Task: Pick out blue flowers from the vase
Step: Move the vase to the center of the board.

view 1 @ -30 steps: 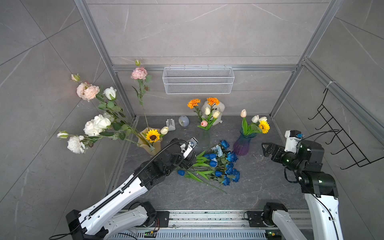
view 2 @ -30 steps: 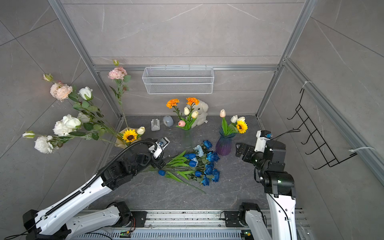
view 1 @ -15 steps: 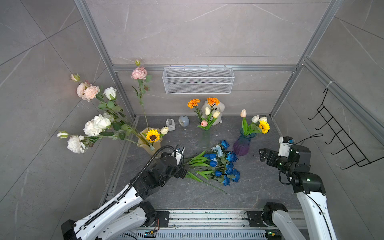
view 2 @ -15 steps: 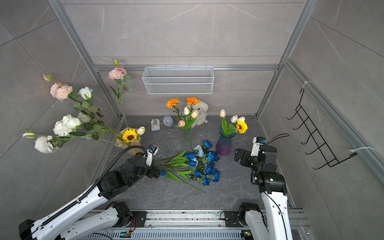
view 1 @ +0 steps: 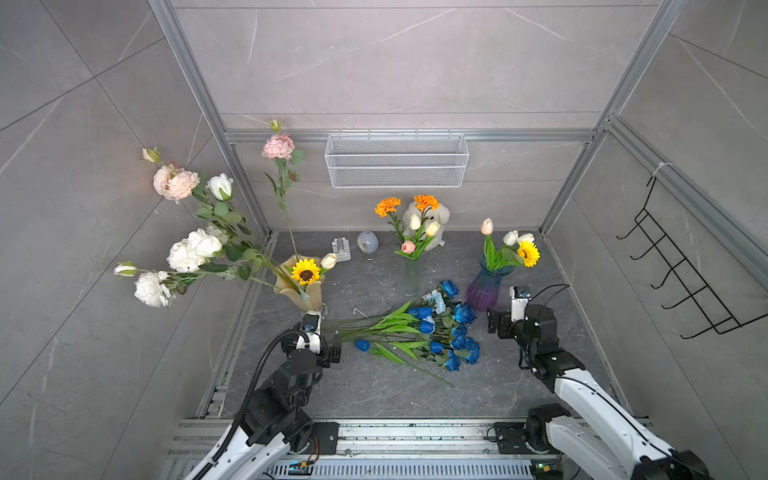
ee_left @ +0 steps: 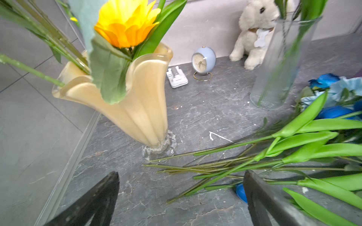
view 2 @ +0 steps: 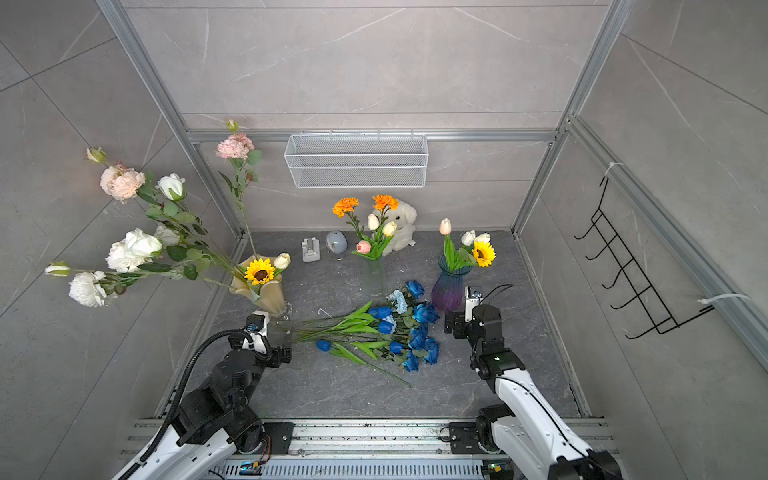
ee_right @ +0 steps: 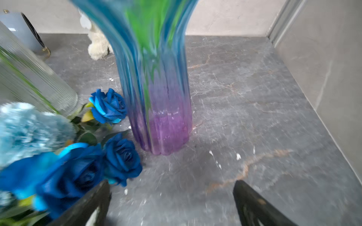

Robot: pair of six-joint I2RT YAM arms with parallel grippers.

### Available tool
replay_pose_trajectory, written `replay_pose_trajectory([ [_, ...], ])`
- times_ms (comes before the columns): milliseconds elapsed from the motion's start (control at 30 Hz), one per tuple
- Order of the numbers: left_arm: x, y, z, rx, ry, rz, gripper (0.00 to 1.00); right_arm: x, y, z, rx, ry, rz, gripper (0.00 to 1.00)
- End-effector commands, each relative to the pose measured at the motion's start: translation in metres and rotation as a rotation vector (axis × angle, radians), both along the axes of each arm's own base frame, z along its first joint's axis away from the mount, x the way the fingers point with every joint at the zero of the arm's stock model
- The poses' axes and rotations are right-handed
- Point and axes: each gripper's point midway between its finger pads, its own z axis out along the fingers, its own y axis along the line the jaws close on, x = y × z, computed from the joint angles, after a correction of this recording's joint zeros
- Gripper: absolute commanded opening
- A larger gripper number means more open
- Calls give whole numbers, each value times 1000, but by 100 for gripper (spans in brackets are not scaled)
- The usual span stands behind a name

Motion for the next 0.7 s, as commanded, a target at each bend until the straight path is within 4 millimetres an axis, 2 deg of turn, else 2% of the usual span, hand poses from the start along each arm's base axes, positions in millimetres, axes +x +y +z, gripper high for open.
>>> replay_pose_trajectory([
  [0, 15, 5, -4, -36, -1, 38, 100, 24, 5, 43, -67, -319, 41, 100],
  [100, 30, 17, -19, -93, 9, 58, 100, 35, 8, 33, -45, -341, 43, 100],
  [167, 40, 33, -24, -156, 17, 101, 100, 42, 17, 20, -44, -308, 84, 100],
  [200, 45, 41, -26, -185, 20, 118, 100, 44, 15, 14, -41, -300, 70, 100],
  [400, 84, 57, -47, -218, 75, 116, 100, 38, 12, -8, -40, -379, 61, 100],
  [433, 89, 60, -48, -205, 74, 122, 100, 40, 18, -9, -41, -361, 96, 100],
  [533, 104, 64, -40, -159, 3, 116, 100, 44, 16, -8, -35, -353, 81, 100],
  [667, 119, 67, -58, -167, 41, 111, 100, 43, 9, -7, -26, -368, 51, 100],
])
